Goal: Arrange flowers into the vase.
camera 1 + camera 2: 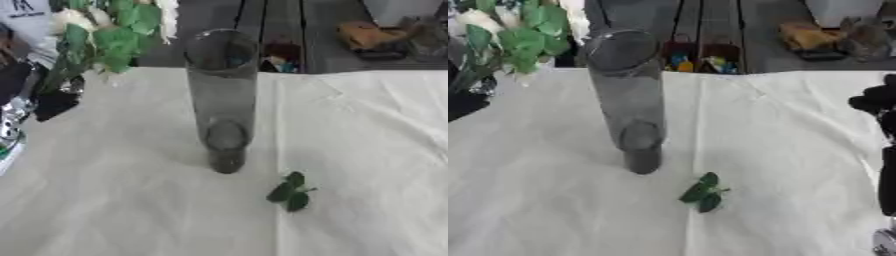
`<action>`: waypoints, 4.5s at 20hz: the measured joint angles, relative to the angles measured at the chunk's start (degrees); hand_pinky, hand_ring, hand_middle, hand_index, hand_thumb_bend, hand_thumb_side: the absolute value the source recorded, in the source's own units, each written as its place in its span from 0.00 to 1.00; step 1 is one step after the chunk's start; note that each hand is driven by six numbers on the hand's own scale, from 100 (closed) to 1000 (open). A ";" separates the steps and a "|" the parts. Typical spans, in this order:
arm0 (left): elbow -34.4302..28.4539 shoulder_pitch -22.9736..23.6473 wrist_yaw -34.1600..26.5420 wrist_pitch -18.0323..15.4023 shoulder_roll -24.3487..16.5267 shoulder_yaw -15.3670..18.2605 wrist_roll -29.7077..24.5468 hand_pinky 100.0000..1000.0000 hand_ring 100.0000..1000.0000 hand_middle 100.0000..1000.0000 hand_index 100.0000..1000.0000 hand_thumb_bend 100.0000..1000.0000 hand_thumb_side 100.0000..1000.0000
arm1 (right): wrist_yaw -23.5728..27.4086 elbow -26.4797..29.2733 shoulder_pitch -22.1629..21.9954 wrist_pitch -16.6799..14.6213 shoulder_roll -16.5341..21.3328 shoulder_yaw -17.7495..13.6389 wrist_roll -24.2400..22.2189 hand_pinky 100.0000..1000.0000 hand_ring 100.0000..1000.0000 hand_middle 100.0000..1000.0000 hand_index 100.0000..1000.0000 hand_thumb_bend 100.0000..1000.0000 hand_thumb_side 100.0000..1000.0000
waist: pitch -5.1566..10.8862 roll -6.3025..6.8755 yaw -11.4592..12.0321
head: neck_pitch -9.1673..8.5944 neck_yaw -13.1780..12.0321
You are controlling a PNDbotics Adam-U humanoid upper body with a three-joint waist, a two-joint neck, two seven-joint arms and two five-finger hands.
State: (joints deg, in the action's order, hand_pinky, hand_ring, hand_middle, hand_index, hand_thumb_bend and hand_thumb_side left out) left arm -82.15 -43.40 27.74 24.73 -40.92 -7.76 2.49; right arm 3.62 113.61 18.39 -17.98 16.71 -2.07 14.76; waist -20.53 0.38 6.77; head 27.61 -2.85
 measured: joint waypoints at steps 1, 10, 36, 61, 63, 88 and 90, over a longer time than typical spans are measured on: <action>-0.79 -0.45 -1.20 0.15 0.00 0.42 1.30 0.00 0.00 0.00 0.00 0.00 0.57 | 0.00 0.00 -0.11 0.02 0.00 0.00 0.00 0.67 0.57 0.54 0.71 0.00 1.00 | 0.01 0.01 0.01 | 0.00 -0.01; -5.27 -3.27 -16.26 0.41 0.27 3.36 14.60 0.00 0.00 0.00 0.00 0.00 0.66 | 0.00 0.00 -0.34 0.31 -0.01 0.01 -0.13 0.67 0.57 0.54 0.71 0.00 1.00 | 0.14 0.20 0.02 | 0.02 -0.02; -5.90 -12.23 -51.67 -12.39 1.80 3.81 32.53 0.00 0.00 0.00 0.00 0.00 0.77 | 1.48 0.00 -1.82 0.74 0.19 0.73 -1.07 0.67 0.57 0.54 0.72 0.00 1.00 | 2.24 1.03 -0.45 | 1.12 -0.09; 3.71 -23.60 -56.64 -11.12 4.70 3.73 33.22 0.00 0.00 0.00 0.00 0.00 0.77 | 3.04 0.00 -4.80 -0.79 0.73 2.94 -5.94 0.73 0.70 0.57 0.73 0.00 1.00 | 4.61 2.35 -1.35 | 4.33 -1.11; 3.89 -24.09 -57.15 -11.39 4.81 3.73 33.39 0.00 0.00 0.00 0.00 0.00 0.77 | 3.40 0.00 -4.80 -1.93 0.85 3.11 -6.86 0.72 0.68 0.57 0.73 0.00 1.00 | 4.75 2.52 -1.40 | 4.62 -1.14; 4.65 -30.46 -63.85 -14.91 10.77 3.18 35.09 0.00 0.00 0.00 0.00 0.00 0.78 | 6.89 0.00 -3.80 -7.85 2.63 3.90 -8.85 0.70 0.67 0.57 0.72 0.00 1.00 | 5.58 4.16 -4.76 | 5.56 -3.71; 4.65 -30.80 -64.04 -15.10 10.98 3.04 34.97 0.00 0.00 0.00 0.00 0.00 0.79 | 6.99 0.00 -3.80 -7.73 2.67 3.92 -8.97 0.70 0.67 0.57 0.72 0.00 1.00 | 5.37 4.26 -4.94 | 5.53 -3.83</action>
State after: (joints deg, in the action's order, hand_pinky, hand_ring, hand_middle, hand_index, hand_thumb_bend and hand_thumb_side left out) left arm -77.50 -74.20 -36.29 9.64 -29.94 -4.72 37.46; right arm 10.61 113.61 14.60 -25.71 19.37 1.85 5.78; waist -15.16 4.63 1.83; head 33.14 -6.68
